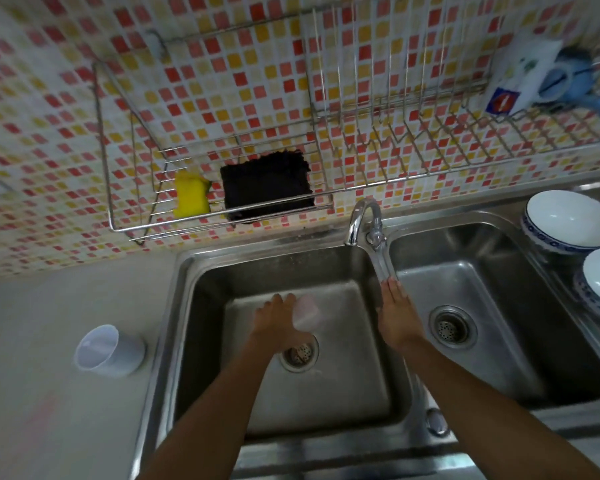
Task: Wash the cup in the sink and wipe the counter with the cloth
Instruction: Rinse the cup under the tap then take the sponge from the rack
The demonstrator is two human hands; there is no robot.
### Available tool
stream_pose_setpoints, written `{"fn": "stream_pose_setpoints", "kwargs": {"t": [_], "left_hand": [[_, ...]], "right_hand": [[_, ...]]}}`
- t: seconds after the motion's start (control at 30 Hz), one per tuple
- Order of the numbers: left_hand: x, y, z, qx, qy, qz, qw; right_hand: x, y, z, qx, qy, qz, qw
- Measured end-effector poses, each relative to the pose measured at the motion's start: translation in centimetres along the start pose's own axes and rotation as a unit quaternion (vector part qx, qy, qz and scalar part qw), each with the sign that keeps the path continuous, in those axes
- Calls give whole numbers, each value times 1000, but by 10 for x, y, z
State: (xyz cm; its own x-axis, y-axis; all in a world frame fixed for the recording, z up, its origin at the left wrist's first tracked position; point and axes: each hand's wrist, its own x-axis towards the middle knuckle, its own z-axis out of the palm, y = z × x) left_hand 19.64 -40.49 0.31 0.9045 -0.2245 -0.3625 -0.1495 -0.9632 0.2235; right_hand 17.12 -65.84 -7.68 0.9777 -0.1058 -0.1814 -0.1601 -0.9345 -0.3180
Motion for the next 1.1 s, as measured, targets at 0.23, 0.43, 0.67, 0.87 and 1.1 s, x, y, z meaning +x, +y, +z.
{"fn": "stream_pose_setpoints", "kwargs": {"t": [0.23, 0.43, 0.67, 0.87, 1.1], "left_hand": [[-50, -28, -8, -183, 66, -44, 980], [-83, -65, -33, -277, 163, -104, 941], [-111, -92, -76, -306, 255, -42, 916], [-120, -122, -96, -261, 248, -24, 932], [-138, -159, -83, -278, 248, -46, 927]], "right_hand": [[-47, -68, -25, 150, 109, -84, 979], [-67, -184, -115, 247, 317, -264, 877], [-24, -311, -210, 185, 259, -314, 895], [34, -361, -209, 76, 18, -206, 975], [54, -374, -198, 58, 39, -119, 990]]}}
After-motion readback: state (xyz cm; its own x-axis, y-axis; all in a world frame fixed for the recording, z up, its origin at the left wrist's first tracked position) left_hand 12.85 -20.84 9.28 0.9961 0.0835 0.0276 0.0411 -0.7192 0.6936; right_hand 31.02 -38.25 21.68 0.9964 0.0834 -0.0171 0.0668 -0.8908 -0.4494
